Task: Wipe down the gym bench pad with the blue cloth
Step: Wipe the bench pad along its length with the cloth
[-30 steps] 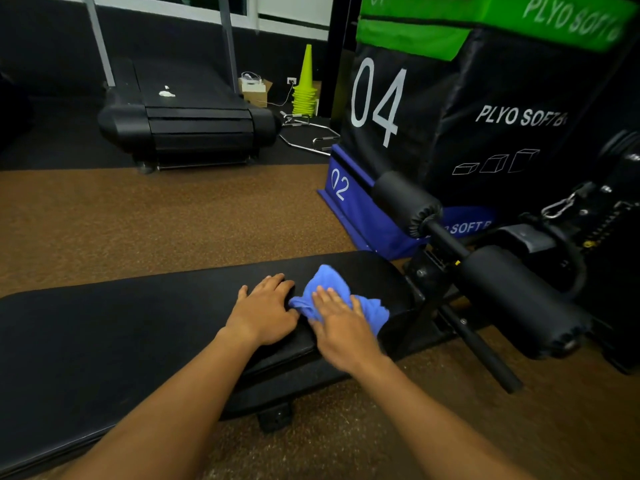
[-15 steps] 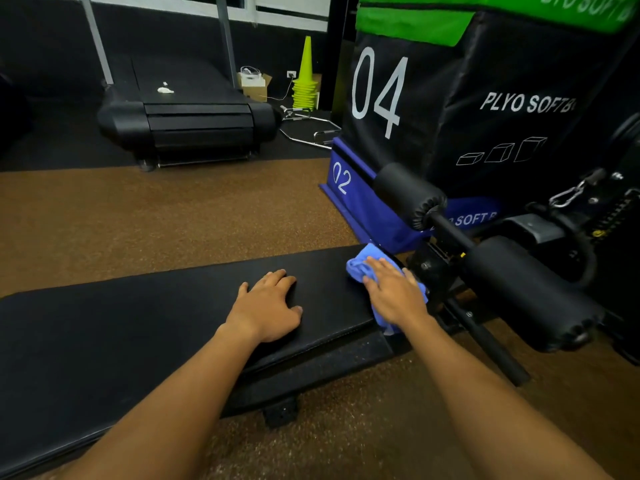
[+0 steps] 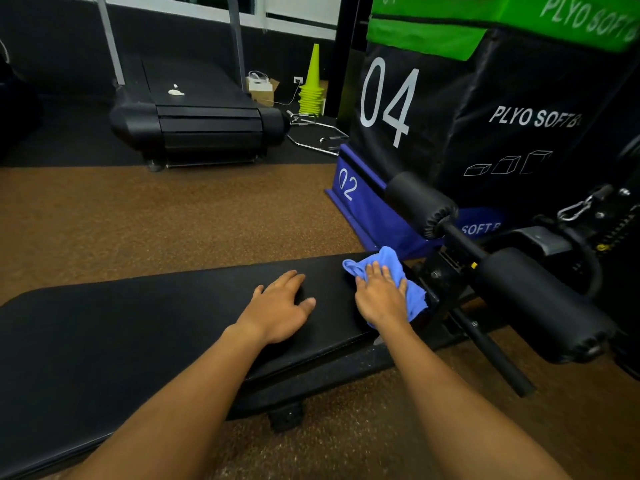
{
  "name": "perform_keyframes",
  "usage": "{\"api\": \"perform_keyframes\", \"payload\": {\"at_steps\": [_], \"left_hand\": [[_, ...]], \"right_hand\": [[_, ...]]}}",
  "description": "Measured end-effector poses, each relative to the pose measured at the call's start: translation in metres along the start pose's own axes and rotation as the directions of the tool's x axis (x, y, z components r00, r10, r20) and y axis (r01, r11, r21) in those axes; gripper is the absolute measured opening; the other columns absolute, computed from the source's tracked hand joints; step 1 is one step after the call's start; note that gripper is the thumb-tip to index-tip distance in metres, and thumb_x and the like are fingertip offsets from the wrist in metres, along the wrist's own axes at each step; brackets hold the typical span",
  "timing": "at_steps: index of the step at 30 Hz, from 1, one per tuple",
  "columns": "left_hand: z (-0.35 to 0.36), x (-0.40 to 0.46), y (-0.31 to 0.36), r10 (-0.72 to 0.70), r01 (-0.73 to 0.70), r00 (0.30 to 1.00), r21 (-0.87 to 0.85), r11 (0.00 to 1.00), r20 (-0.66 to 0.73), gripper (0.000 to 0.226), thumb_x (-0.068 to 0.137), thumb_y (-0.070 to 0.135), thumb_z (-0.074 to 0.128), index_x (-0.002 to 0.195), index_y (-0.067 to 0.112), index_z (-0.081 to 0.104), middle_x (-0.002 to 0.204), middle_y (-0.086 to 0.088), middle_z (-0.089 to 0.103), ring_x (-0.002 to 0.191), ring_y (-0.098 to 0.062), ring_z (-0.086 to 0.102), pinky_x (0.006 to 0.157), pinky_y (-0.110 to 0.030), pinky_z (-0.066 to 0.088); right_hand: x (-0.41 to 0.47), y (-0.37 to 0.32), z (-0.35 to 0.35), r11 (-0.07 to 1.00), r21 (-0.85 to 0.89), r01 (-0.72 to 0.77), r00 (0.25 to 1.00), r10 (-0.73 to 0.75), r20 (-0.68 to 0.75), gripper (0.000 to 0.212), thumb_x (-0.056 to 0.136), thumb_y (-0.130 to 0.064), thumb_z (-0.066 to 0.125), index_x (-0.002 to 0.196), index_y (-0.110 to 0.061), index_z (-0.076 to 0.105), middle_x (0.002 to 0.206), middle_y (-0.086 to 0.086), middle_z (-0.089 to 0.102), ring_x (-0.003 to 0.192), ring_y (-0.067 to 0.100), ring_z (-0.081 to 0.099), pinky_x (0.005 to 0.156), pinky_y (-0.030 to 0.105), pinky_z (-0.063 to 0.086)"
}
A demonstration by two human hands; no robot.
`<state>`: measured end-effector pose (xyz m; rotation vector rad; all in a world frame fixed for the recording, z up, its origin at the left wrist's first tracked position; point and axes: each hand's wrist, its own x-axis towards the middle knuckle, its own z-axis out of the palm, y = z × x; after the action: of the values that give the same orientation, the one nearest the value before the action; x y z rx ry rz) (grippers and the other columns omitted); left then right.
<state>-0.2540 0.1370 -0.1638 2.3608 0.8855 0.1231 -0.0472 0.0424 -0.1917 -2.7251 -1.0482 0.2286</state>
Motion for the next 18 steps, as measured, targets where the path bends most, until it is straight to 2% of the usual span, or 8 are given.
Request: {"api": "perform_keyframes", "payload": {"at_steps": [3, 9, 18], "left_hand": [[-0.011, -0.014, -0.010, -0.010, 0.001, 0.997, -0.119, 0.993, -0.080, 0.064, 0.103, 0.052, 0.040, 0.159, 0.028, 0.023, 0.168, 0.010, 0.011, 0.155, -0.014, 0.010, 0.125, -0.041, 0.006], [-0.032, -0.044, -0.050, -0.045, 0.020, 0.988, -0.167, 0.986, -0.147, 0.060, 0.105, 0.051, 0.034, 0.159, 0.027, 0.025, 0.168, 0.011, 0.012, 0.154, -0.006, 0.000, 0.125, -0.039, 0.000], [-0.067, -0.102, -0.111, -0.155, 0.098, 0.959, -0.236, 0.967, -0.239, 0.059, 0.105, 0.052, 0.032, 0.158, 0.027, 0.027, 0.168, 0.011, 0.015, 0.154, -0.004, 0.002, 0.126, -0.040, 0.002]], "right_hand": [[-0.011, -0.019, 0.006, 0.999, 0.025, 0.046, 0.999, -0.046, 0.021, 0.057, 0.106, -0.039, 0.020, 0.158, -0.017, 0.012, 0.166, -0.005, 0.008, 0.152, 0.012, -0.001, 0.122, 0.045, -0.005], [-0.025, -0.057, 0.016, 0.994, 0.052, 0.096, 0.994, -0.098, 0.042, 0.057, 0.106, -0.040, 0.021, 0.158, -0.017, 0.013, 0.166, -0.004, 0.010, 0.152, 0.012, 0.001, 0.122, 0.045, -0.002], [-0.081, -0.169, 0.044, 0.954, 0.068, 0.290, 0.953, -0.295, 0.074, 0.057, 0.106, -0.039, 0.023, 0.157, -0.015, 0.017, 0.166, -0.001, 0.013, 0.152, 0.013, 0.003, 0.122, 0.045, 0.000]]}}
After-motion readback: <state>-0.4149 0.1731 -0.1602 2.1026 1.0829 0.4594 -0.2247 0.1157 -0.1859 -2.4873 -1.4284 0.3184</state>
